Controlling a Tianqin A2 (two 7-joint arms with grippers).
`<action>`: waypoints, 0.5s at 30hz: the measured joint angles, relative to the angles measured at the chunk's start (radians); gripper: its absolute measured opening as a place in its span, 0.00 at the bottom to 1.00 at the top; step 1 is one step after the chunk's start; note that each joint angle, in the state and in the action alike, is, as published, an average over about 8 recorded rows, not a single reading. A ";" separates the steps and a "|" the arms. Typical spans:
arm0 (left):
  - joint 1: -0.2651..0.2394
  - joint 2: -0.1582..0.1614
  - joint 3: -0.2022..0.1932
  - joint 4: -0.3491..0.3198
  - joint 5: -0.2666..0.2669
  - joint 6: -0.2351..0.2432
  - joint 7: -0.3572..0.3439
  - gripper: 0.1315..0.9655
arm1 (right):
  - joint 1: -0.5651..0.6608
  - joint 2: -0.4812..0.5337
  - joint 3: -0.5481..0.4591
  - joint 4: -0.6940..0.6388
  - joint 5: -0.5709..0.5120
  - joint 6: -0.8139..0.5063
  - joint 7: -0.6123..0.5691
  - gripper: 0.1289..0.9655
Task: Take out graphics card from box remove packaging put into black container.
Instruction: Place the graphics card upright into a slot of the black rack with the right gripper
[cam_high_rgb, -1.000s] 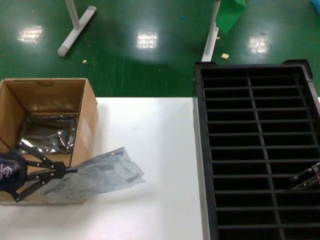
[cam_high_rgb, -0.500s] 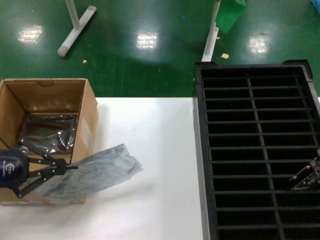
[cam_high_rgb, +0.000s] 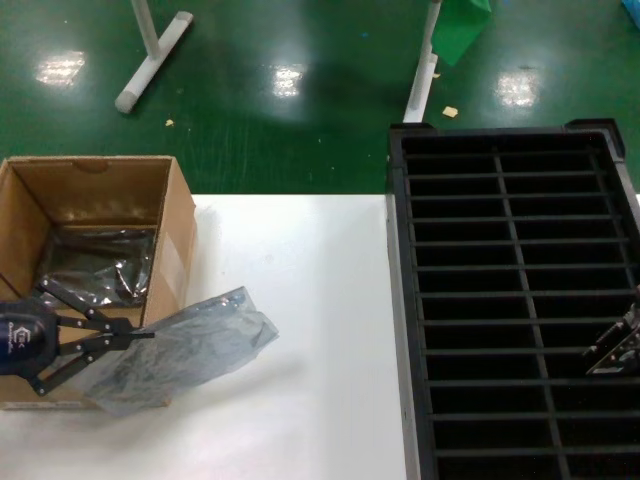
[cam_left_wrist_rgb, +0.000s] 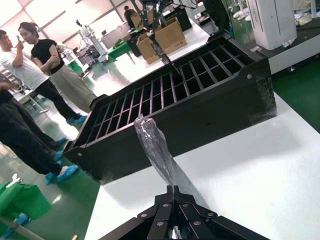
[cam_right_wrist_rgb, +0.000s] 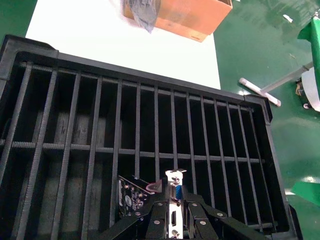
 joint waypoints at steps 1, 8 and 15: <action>0.000 0.002 0.000 0.002 0.001 0.000 0.000 0.01 | 0.001 0.001 0.000 0.000 0.000 -0.001 0.001 0.06; 0.000 0.010 0.000 0.003 0.000 0.000 0.000 0.01 | -0.014 0.010 0.009 0.005 0.004 0.007 0.004 0.06; 0.003 0.016 0.000 0.007 0.001 0.000 0.001 0.01 | -0.054 0.021 0.022 0.015 0.016 0.029 0.003 0.06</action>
